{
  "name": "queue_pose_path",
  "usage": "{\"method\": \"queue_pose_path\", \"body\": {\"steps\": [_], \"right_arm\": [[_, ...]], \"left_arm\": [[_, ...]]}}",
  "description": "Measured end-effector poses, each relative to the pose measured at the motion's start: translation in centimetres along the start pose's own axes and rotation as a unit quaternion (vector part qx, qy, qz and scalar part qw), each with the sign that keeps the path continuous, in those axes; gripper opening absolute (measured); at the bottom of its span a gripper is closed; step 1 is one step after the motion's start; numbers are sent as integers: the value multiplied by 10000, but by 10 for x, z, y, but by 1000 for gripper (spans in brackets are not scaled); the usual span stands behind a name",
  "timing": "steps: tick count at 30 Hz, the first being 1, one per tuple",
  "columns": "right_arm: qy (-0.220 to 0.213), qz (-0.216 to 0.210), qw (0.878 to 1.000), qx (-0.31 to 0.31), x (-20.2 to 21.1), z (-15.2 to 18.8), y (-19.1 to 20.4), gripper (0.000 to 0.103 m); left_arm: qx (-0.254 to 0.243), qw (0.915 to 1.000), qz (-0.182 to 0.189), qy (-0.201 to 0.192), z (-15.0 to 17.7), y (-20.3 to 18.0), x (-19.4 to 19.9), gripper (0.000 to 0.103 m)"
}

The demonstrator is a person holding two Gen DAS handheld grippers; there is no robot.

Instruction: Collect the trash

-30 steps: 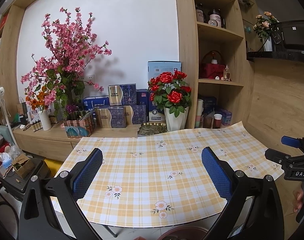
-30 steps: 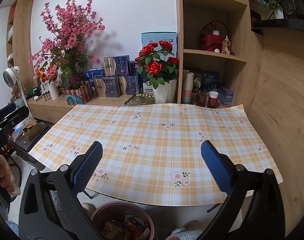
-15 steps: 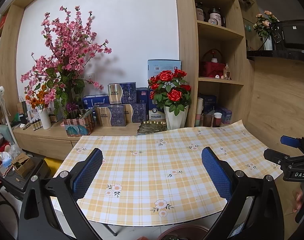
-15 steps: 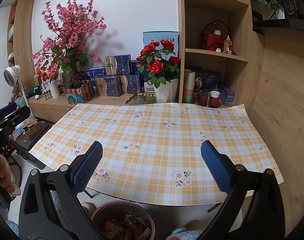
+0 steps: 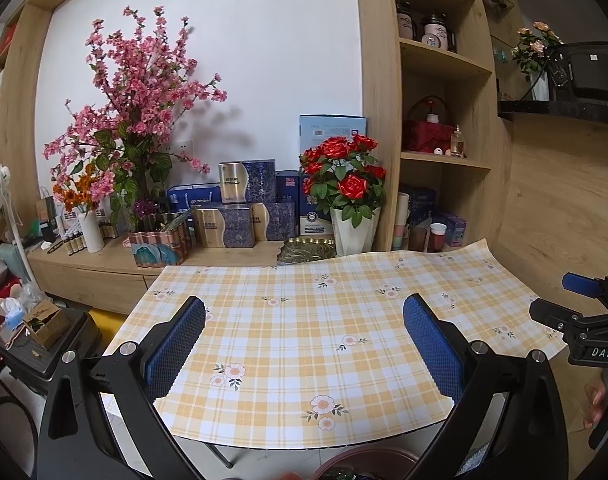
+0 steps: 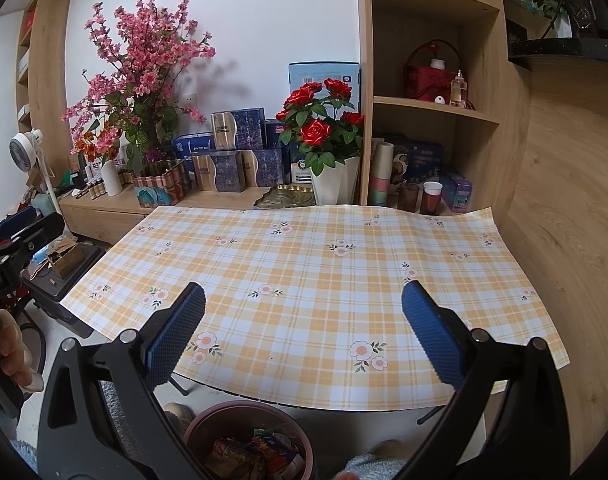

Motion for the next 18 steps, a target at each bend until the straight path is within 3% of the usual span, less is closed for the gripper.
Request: {"method": "queue_pose_path", "body": {"steps": [6, 18], "right_arm": [[1, 0, 10000, 10, 0, 0, 3, 97], [-18, -9, 10000, -15, 2, -1, 4, 97]], "left_arm": [[0, 9999, 76, 96, 2, -2, -2, 97], [-159, 9998, -111, 61, 2, -5, 2, 97]]}}
Point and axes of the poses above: each gripper's, at about its wrist camera, not at the fingertips, and x roughly against the way its jaws point, y to its left, z to its underside, the point moved 10 cm from there along -x, roughly the way its jaws point, and after that the axes turned 6 degrees about x, right-handed, at the moved point
